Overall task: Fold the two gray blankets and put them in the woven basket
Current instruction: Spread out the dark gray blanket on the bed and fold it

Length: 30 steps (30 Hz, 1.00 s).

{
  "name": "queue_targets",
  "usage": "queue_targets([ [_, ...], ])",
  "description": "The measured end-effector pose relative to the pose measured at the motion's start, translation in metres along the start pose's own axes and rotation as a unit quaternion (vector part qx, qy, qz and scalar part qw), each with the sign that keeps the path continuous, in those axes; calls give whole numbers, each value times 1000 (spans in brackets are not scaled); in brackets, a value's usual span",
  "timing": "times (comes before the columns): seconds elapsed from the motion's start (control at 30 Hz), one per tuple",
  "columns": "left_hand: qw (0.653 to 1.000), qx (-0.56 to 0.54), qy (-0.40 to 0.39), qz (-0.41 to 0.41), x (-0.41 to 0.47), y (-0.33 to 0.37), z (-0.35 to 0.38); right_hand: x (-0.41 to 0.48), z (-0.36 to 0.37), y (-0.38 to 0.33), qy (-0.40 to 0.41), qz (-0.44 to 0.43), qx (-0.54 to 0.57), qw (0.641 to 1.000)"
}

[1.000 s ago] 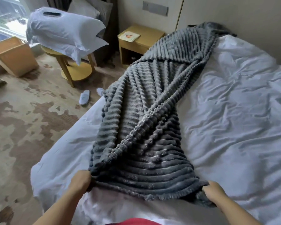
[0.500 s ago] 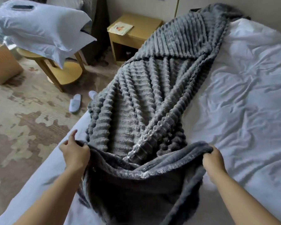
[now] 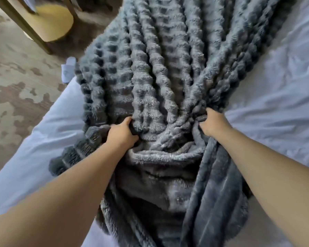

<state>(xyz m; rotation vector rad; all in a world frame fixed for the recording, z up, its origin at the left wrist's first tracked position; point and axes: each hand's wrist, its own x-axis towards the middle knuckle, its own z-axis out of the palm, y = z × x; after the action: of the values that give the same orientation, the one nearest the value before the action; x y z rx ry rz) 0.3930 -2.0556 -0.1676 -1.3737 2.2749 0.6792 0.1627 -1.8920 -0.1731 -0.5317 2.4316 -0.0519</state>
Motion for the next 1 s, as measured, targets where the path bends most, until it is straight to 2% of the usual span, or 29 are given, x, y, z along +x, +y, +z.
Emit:
queue_targets([
  [0.13,999,12,1,34,3,-2,-9,-8,-8,5,-9,-15,-3,1000],
  [0.3,996,35,-43,68,-37,5,-13,-67,-3,32,-26,-3,-33,999],
  [0.47,976,111,-152,107,-116,21,0,-144,10,83,-61,31,-9,998],
  [0.63,958,62,-225,168,-228,25,51,-252,35,139,-109,63,50,991],
  [0.73,933,76,-305,177,-303,17,92,-332,67,175,-168,111,102,974],
  [0.83,890,135,-396,181,-373,1,121,-421,105,204,-263,153,107,946],
  [0.9,856,177,-451,182,-405,-13,127,-480,134,214,-356,180,105,911],
  [1.0,823,217,-488,194,-432,-27,123,-536,169,229,-413,206,136,877],
])
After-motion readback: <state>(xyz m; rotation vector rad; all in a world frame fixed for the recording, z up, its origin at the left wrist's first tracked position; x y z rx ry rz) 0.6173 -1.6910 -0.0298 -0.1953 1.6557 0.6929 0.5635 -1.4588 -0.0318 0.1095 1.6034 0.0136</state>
